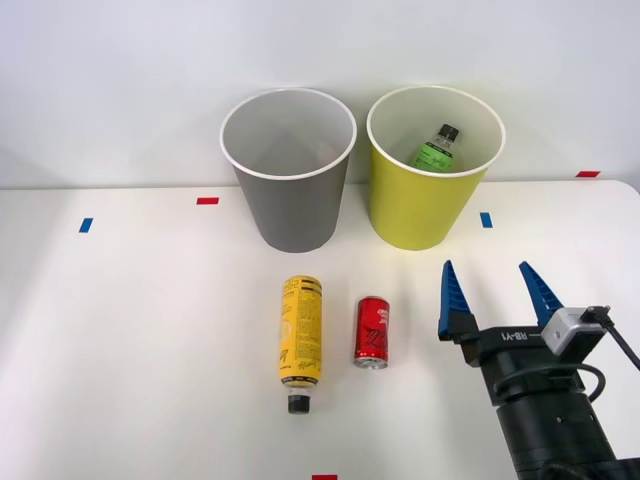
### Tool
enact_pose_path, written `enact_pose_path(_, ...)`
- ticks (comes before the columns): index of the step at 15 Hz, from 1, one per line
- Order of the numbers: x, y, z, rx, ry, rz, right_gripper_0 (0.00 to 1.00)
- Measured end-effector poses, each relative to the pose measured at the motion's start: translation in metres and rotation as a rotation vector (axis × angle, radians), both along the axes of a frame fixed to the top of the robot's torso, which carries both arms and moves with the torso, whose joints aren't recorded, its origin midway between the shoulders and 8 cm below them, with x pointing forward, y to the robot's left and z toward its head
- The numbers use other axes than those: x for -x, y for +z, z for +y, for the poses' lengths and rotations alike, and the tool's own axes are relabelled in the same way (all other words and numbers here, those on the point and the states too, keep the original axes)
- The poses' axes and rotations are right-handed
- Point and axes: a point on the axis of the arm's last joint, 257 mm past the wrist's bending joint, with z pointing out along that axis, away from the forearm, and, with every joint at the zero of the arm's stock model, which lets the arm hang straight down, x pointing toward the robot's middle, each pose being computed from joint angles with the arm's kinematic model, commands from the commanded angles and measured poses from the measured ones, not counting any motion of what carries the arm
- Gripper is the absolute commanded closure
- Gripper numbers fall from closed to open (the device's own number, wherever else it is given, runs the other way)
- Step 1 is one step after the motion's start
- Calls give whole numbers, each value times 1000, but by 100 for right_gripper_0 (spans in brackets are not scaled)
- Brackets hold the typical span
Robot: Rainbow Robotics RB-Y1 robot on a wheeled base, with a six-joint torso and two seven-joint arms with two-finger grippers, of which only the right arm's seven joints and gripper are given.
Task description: Put cans in the gray bin, plastic bottles in the light green bin
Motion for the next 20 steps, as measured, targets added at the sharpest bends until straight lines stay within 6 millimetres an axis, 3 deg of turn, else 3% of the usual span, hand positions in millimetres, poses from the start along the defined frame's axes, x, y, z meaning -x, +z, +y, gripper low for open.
enact_pose_path(7,0,-7,3,94,-10,17,0)
enact_pose_path(11,-4,-6,13,38,18,23,0)
enact_pose_path(14,-2,-21,17,6,34,29,0)
enact_pose_path(17,13,-42,16,43,37,-11,0)
enact_pose_path(20,48,-72,9,128,43,27,0)
